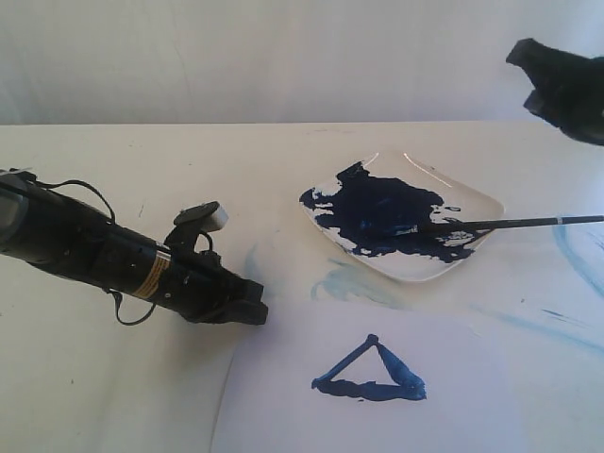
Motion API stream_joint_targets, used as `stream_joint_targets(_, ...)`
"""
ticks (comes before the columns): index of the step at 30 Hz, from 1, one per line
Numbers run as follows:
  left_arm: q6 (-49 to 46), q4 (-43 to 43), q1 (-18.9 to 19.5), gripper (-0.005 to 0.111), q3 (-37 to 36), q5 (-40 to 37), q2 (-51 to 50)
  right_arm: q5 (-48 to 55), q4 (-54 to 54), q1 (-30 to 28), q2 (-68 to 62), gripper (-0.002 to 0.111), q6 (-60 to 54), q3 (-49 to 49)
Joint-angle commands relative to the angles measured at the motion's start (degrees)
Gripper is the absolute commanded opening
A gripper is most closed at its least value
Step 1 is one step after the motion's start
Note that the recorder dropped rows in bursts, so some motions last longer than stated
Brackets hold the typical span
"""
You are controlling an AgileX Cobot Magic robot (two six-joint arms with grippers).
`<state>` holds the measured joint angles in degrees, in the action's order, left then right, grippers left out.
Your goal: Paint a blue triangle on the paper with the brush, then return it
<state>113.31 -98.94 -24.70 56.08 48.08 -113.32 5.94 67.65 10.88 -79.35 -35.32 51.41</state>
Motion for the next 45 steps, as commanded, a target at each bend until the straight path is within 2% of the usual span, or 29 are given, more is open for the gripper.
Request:
stream_joint_targets(1,-0.21,-1.0,-0.26,0.0,-0.05,-1.27,-0.07,11.19,-0.61,0.04,8.02,0.0,-11.69,-0.31)
stream_joint_targets(11,-0.21,-1.0,-0.26,0.0,-0.05,-1.22,-0.07,23.78,-6.8,0.04,19.8,0.0,-12.62,-3.47)
stream_joint_targets(24,-0.21,-1.0,-0.26,0.0,-0.05,-1.21,-0.07,33.69,-23.25,0.04,39.49,0.0,-8.39,-3.57)
stream_joint_targets(35,-0.21,-1.0,-0.26,0.0,-0.05,-1.21,-0.07,41.2,-24.26,0.04,55.0,0.0,-3.37,-3.57)
stream_joint_targets(45,-0.21,-1.0,-0.26,0.0,-0.05,-1.18,-0.07,45.07,-30.9,0.04,61.47,0.0,3.32,-3.57)
